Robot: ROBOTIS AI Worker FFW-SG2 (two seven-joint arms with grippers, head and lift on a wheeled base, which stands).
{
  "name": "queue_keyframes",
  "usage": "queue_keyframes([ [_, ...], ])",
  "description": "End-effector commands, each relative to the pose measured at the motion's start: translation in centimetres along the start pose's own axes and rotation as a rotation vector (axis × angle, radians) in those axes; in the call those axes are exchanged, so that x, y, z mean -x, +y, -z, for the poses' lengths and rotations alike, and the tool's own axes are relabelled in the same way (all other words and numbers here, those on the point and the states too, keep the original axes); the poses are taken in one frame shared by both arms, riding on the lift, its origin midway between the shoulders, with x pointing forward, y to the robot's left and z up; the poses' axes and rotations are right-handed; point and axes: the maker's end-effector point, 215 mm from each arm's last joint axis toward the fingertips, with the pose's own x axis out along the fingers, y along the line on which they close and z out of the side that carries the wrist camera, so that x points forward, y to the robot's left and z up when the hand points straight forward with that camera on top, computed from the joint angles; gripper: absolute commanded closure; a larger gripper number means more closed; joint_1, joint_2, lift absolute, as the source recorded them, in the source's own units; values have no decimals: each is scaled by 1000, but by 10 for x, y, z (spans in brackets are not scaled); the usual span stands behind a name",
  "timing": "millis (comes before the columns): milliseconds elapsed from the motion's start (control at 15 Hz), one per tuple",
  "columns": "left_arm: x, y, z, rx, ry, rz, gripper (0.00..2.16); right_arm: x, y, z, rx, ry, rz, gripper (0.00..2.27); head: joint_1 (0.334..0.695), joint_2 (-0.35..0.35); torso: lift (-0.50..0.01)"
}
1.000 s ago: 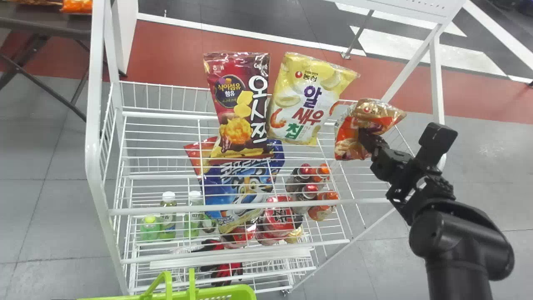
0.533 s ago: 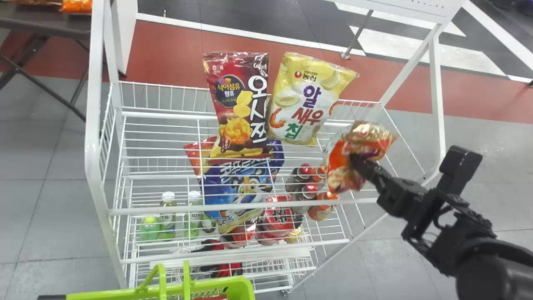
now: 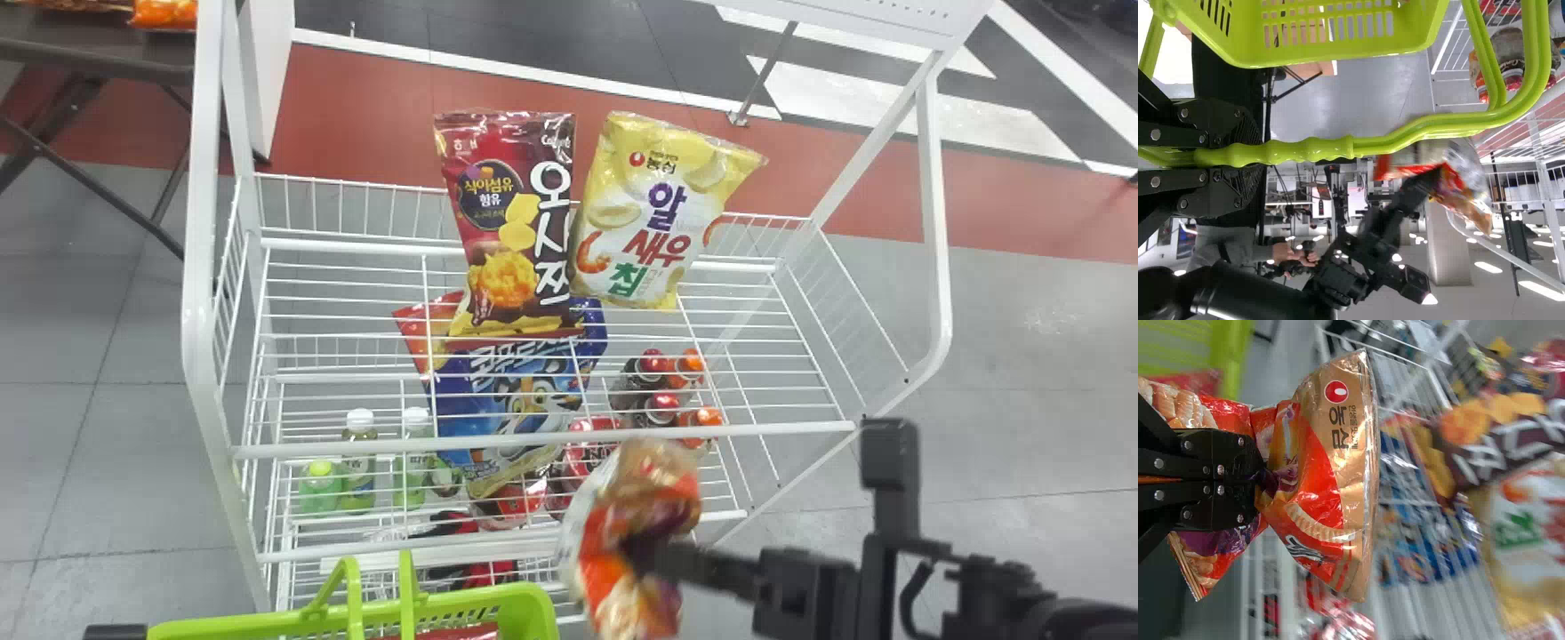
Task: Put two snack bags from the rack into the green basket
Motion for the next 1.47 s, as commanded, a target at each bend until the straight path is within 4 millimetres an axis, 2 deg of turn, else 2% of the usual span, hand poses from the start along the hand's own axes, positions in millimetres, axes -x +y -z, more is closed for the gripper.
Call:
queue_keyframes([
  [0,-1,-1,1,3,3,4,2138,-11,26,43,-25,119,-54,2250,695,-350,-7],
  [133,-2,-3,2,1,6,8,2138,-23,45,59,-22,158,-98,2250,695,-350,-7],
  [267,-4,-4,4,2,11,10,2138,-40,68,87,-24,228,-148,2250,695,-350,-7],
  [467,-5,-5,4,-1,12,10,2138,-67,90,137,-37,352,-173,2250,695,-350,-7],
  [533,-5,-5,4,-3,12,10,2138,-75,92,154,-43,393,-173,2250,695,-350,-7],
  [667,-5,-5,5,-1,12,10,2138,-85,94,174,-57,444,-174,2250,695,-350,-7],
  [800,-6,-5,5,0,14,11,2138,-90,82,181,-64,463,-136,2246,695,-350,-7],
  [867,-6,-5,6,0,14,11,2138,-91,73,174,-67,451,-121,1868,695,-350,-7],
  [1000,-6,-5,6,1,14,10,2138,-88,58,162,-63,422,-74,-1,695,-350,-7],
  [1200,-7,-5,7,-1,19,9,2138,-78,50,132,-40,352,-38,49,695,-350,-7],
  [1400,-8,-5,7,-4,20,1,2138,-65,58,104,-1,282,-40,53,695,-350,-7],
])
